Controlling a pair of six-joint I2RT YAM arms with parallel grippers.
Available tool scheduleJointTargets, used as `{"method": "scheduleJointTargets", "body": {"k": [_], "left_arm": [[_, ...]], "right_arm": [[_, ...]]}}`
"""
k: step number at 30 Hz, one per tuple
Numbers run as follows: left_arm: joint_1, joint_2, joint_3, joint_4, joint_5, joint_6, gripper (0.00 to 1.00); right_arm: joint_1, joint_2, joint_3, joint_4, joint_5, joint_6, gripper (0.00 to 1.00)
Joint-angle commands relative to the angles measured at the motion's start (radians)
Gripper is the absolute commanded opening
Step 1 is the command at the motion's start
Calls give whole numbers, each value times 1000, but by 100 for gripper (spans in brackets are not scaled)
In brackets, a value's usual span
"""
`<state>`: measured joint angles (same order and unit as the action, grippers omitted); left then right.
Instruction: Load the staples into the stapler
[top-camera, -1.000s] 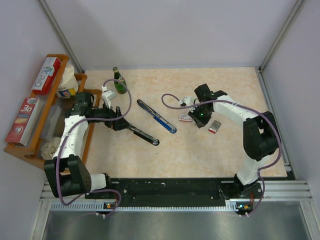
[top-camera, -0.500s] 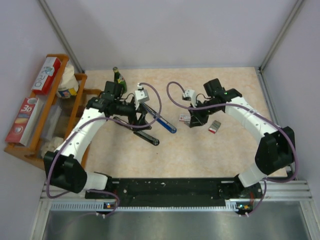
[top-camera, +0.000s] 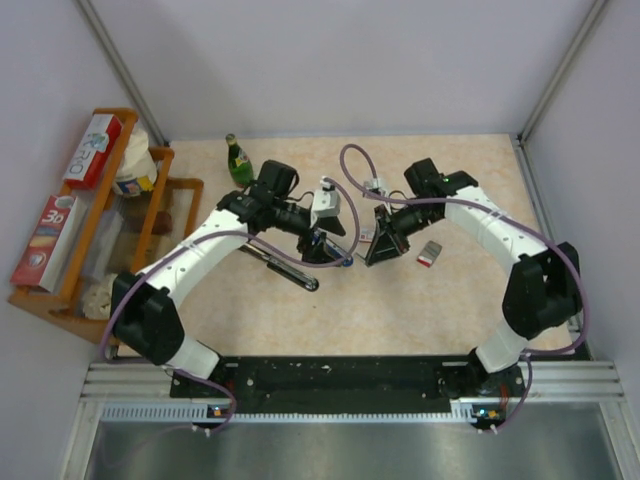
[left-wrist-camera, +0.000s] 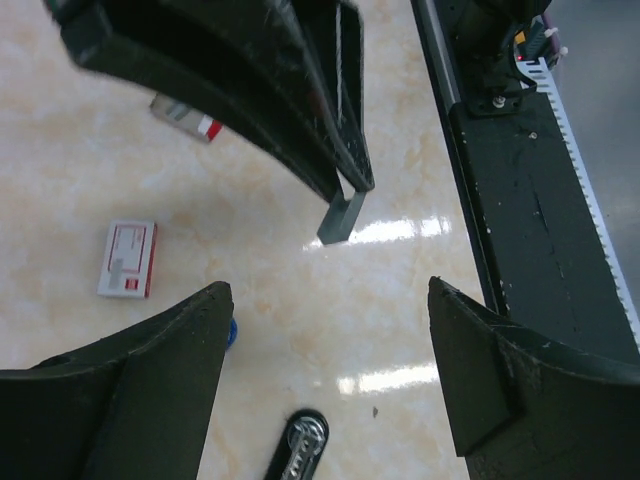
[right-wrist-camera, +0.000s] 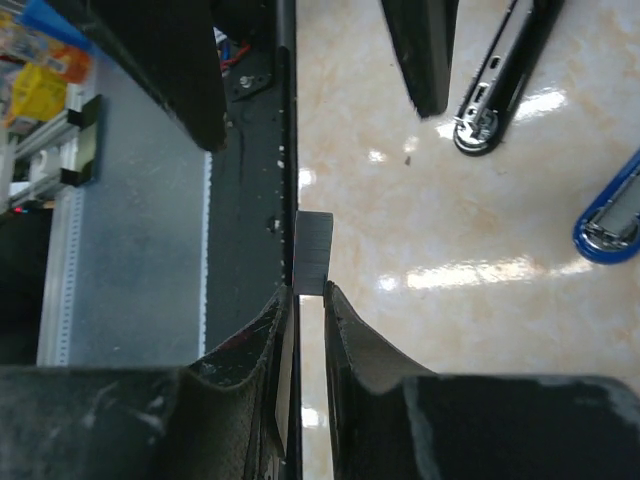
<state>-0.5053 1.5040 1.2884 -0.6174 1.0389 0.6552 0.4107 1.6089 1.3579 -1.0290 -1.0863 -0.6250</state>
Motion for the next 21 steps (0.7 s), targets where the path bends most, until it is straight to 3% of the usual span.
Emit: {"method": "scheduleJointTargets", "body": {"k": [1,5,8,19,21], "left_arm": [[-73,-53,-39,168,53,12,83],[-99,-119,-150,333,13,-2,86],[-104,-133,-169,343,1,20,86],[-116,-134,-186,361,-4,96,75],[-118,-126,-181,341,-4,124,70]], "right_arm": [[-24,49,75,-130,-197,-114,17],[-29,138,164,-405,-276,-371,17],[-32,184,205,-558,-296,-504,16],[-30,206,196,-591,-313,-527,17],[-32,203,195,-592,-317,-528,17]]}}
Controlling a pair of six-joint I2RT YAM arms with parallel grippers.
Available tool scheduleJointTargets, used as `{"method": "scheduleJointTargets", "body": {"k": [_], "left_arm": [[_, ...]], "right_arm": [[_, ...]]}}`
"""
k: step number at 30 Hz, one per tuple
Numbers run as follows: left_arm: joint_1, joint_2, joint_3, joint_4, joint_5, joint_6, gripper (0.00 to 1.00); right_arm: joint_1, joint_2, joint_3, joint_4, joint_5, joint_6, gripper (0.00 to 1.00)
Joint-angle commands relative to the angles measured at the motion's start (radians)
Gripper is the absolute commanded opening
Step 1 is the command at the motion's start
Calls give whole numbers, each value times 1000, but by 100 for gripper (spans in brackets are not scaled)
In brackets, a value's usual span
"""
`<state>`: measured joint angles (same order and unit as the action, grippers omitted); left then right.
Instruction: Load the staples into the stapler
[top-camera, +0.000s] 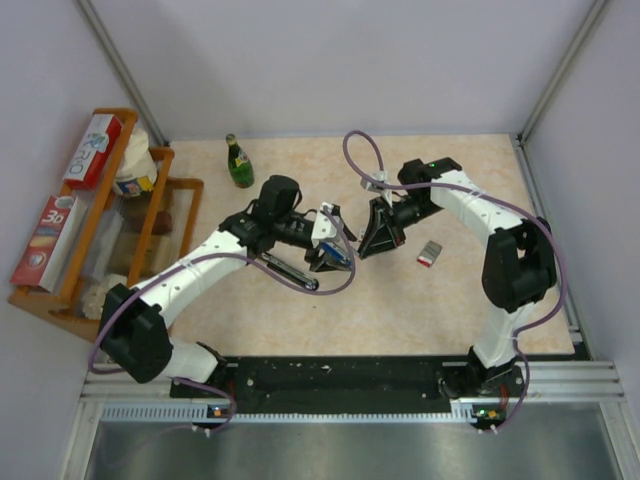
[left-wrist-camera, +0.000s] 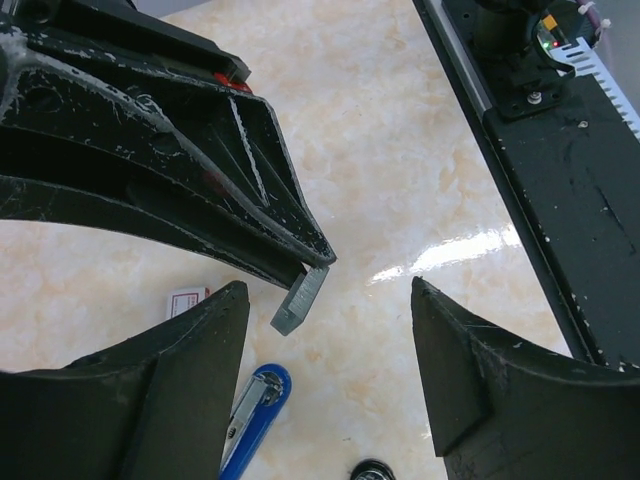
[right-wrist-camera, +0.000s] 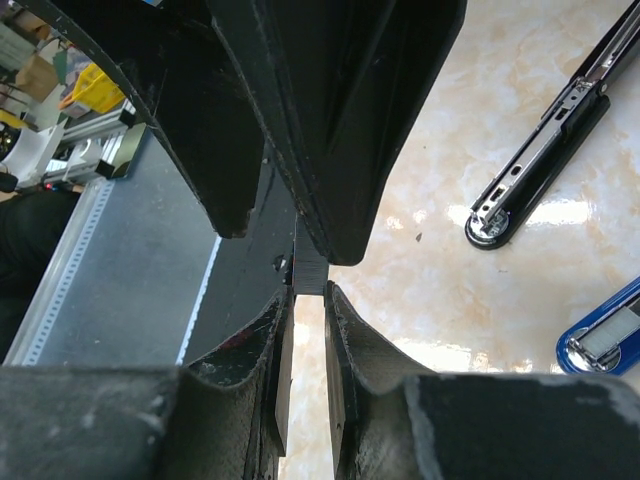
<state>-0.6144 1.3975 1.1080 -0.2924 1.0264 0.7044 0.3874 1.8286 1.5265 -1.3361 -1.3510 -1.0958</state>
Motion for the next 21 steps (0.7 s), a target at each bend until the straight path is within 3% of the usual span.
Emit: {"method": "scheduleJointTargets", "body": {"k": [1,5,9,21], "left_arm": [[-8,-20,1,10,9,87,68],[-8,-14,-3,-4,4,124,51],[-11,-12,-11,-10,0,152,42],[-10,5,-5,-1,-15,161,42]], "right_arm": [[-8,-15,26,-285,-53,-56,17],[-8,-12,20,-285,-53,-61,17],[-8,-11,14,-285,-54,-61,17],[-7,-22,-3,-287,-56,-70,17]]}}
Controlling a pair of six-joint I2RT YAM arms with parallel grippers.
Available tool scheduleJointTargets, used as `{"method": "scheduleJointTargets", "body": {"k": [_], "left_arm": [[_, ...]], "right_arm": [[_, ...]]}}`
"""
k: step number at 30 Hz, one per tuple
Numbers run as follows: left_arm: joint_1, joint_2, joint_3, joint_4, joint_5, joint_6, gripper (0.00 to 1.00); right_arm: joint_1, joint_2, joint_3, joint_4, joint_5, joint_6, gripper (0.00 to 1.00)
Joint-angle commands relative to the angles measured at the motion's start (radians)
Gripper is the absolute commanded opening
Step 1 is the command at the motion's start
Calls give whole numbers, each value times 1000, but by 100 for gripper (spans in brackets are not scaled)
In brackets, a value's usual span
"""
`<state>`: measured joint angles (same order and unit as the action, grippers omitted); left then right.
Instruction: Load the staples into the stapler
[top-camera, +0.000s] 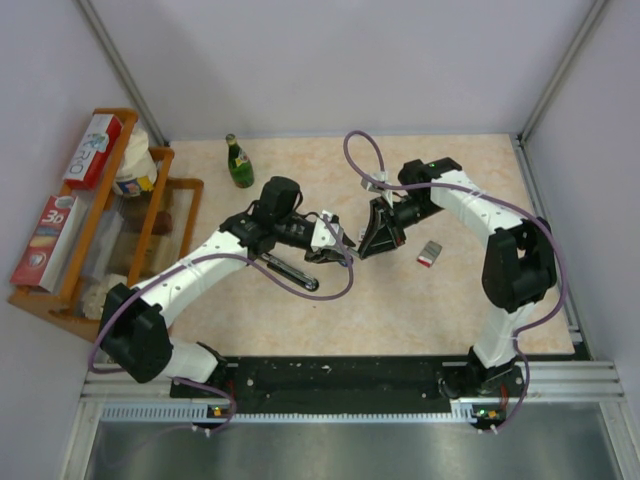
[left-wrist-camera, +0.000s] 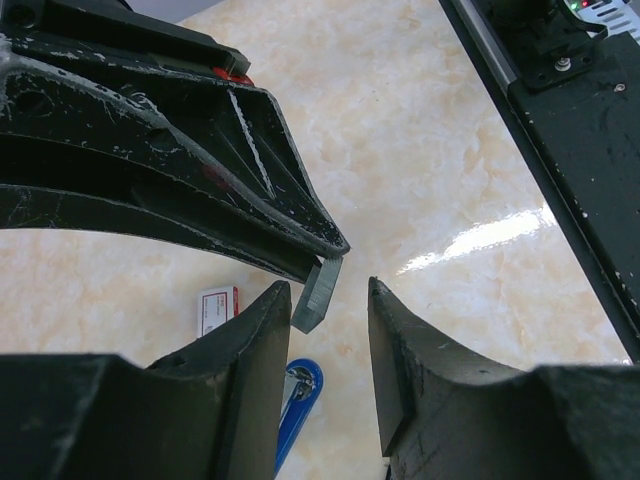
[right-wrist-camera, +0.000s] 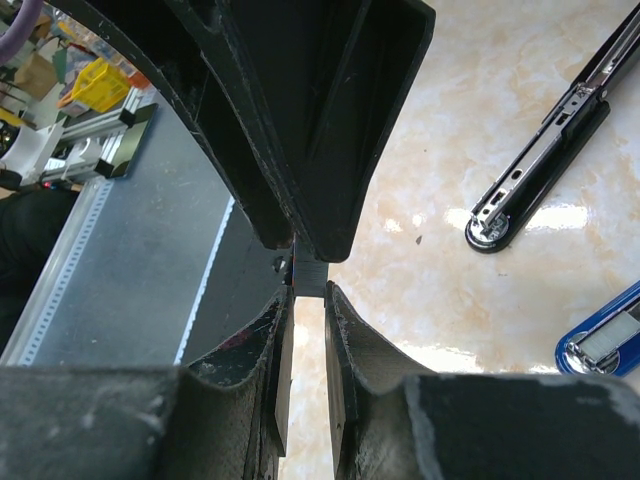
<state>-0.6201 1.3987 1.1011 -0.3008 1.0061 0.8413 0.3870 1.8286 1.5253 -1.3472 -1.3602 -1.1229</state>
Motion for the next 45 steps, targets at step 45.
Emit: {"method": "scheduleJointTargets", "body": {"k": [45], "left_arm": [[-6,25,8,-32,12,74,28]], "right_arm": [[-8,-17,1,-276,-39,-37,18]]}}
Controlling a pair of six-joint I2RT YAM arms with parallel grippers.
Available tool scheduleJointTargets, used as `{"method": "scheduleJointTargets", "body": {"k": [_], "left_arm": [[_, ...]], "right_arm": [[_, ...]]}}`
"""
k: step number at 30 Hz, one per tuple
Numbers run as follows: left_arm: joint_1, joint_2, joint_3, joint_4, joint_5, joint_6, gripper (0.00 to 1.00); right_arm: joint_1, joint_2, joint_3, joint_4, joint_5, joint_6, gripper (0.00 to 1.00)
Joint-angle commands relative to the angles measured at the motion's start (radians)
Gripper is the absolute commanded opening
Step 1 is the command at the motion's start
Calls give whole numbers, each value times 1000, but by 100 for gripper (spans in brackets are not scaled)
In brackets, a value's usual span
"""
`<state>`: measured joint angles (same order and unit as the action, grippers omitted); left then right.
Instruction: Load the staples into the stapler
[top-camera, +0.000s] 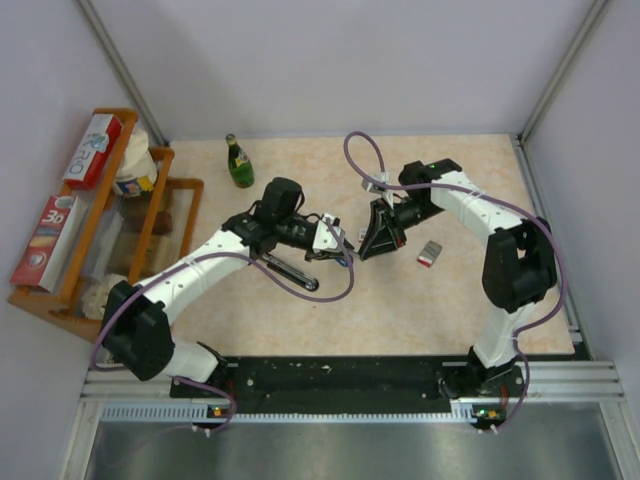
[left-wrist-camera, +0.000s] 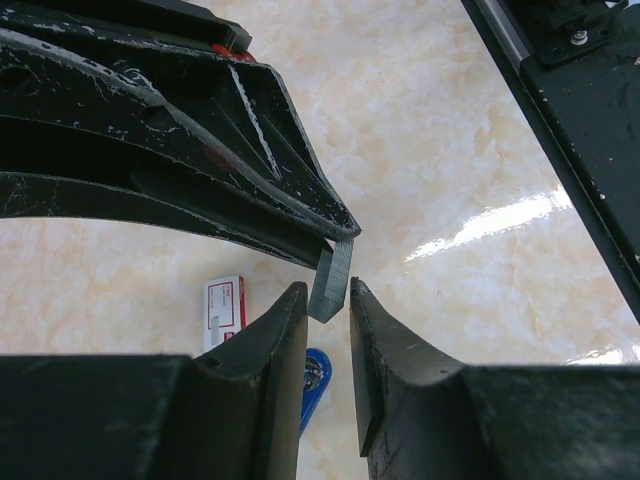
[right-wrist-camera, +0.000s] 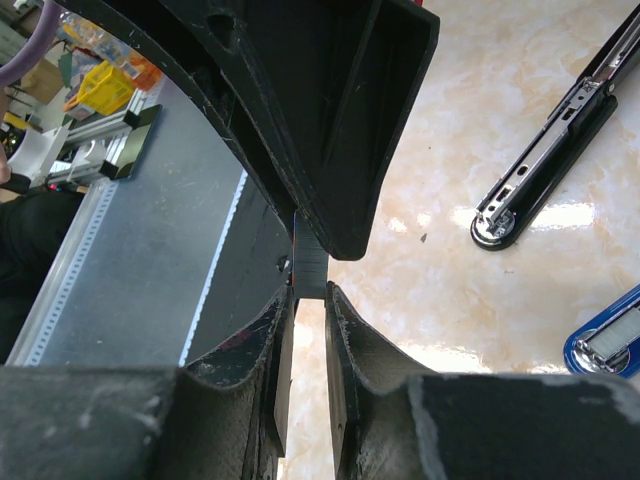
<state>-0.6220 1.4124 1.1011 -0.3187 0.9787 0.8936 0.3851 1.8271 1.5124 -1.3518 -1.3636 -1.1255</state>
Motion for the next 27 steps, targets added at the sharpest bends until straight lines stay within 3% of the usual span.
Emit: {"method": "scheduleJointTargets", "body": {"k": [1,14,27], "left_arm": [[-4,11,8,-13,41,21,27],[-2,17,11,-20,38,4,20],[-2,48,39,-3,18,-71,17]], "right_arm": [[-3,-11,14,-271,-35,-33,17],[-6,1,23,-271,-35,-28,19],[-34,23,35,-270,-15,-33,28]]}}
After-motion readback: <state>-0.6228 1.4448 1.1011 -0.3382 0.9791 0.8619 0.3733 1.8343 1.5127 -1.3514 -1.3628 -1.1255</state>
